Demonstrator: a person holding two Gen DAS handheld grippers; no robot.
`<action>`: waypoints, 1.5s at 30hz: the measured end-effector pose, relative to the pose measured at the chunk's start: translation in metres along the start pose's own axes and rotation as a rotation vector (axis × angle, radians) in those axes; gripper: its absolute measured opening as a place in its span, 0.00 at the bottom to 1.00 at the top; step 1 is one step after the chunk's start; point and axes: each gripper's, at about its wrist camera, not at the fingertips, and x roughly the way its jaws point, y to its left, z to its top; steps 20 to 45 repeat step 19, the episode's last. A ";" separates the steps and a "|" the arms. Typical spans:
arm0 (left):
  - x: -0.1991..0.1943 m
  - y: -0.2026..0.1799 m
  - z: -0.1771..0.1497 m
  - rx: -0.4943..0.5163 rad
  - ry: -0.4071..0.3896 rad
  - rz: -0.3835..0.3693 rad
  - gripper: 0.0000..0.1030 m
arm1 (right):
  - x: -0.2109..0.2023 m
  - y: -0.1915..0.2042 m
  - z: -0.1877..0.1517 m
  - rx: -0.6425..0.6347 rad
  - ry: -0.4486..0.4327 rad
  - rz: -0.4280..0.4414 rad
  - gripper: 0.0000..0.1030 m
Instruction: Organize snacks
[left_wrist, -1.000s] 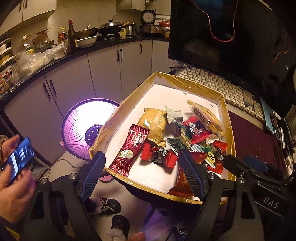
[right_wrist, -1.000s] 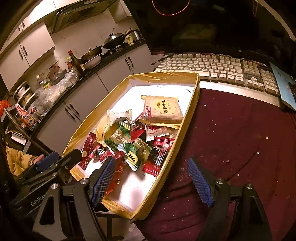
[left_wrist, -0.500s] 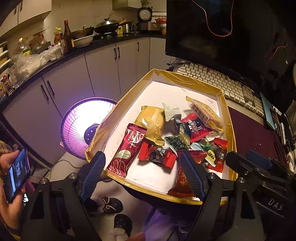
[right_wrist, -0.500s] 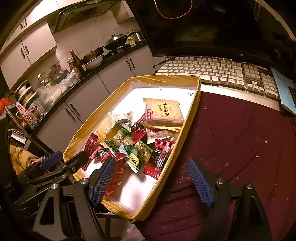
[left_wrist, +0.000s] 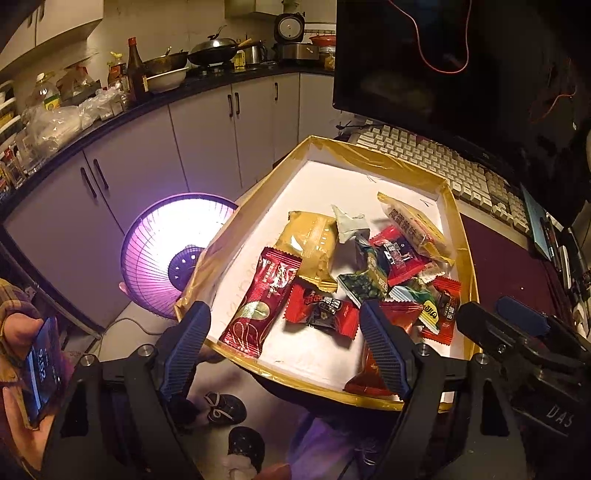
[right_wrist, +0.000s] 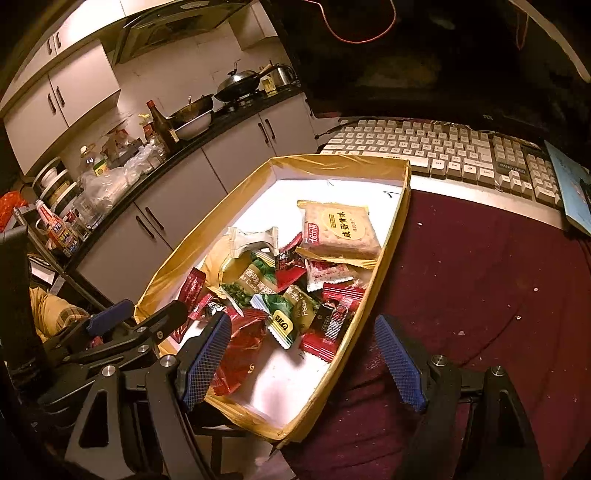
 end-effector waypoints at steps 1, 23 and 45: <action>0.001 0.000 0.000 0.003 0.000 -0.001 0.81 | 0.000 0.001 0.000 -0.002 -0.001 0.000 0.79; 0.004 0.010 0.003 0.019 -0.007 -0.038 0.81 | 0.006 0.016 0.004 -0.033 -0.002 -0.022 0.79; 0.004 0.010 0.003 0.019 -0.007 -0.038 0.81 | 0.006 0.016 0.004 -0.033 -0.002 -0.022 0.79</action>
